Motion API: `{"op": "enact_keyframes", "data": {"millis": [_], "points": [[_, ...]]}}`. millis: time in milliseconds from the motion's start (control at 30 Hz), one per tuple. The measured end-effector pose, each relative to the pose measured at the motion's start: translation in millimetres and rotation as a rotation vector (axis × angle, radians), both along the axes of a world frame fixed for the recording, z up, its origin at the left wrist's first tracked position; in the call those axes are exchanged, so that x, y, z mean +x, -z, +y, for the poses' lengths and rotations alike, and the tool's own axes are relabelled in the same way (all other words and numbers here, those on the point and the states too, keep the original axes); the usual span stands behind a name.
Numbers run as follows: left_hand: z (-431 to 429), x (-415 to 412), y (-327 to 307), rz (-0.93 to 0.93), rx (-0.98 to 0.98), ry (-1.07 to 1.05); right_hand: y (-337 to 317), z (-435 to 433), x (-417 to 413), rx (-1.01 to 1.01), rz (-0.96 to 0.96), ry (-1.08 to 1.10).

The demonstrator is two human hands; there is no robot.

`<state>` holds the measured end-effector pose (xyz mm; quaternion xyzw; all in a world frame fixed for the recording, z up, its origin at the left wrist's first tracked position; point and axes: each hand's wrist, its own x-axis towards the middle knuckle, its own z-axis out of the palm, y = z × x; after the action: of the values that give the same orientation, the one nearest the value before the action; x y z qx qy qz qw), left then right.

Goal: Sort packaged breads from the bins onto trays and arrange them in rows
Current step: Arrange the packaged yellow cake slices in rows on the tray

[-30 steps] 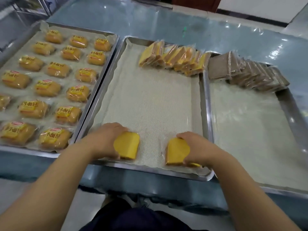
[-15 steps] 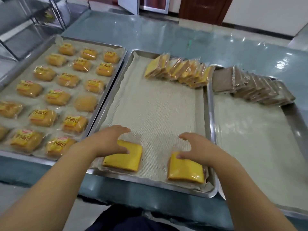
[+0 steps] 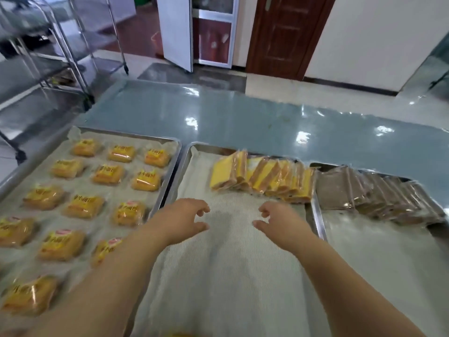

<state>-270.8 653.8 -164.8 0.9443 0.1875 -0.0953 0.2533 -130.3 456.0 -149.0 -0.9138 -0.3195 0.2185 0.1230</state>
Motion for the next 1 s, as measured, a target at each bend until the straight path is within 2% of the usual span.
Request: {"op": "enact_keyframes", "data": {"millis": [267,500,700,1000], "points": [[26.4,93.4,27.8,-0.141,0.036,0.018,8.9,68.7,64.9,0.075,-0.131,0.107],[34.1,126.1,66.6,-0.132,0.065,0.039,35.7,101.8,87.5,-0.013,-0.138,0.086],[35.1,126.6,73.5,-0.158,0.058,-0.024,45.8,107.3,87.1,0.065,-0.116,0.143],[35.6,64.8,67.3,-0.356,-0.026,-0.101,28.4,81.5,58.0,0.321,-0.06,0.281]]}}
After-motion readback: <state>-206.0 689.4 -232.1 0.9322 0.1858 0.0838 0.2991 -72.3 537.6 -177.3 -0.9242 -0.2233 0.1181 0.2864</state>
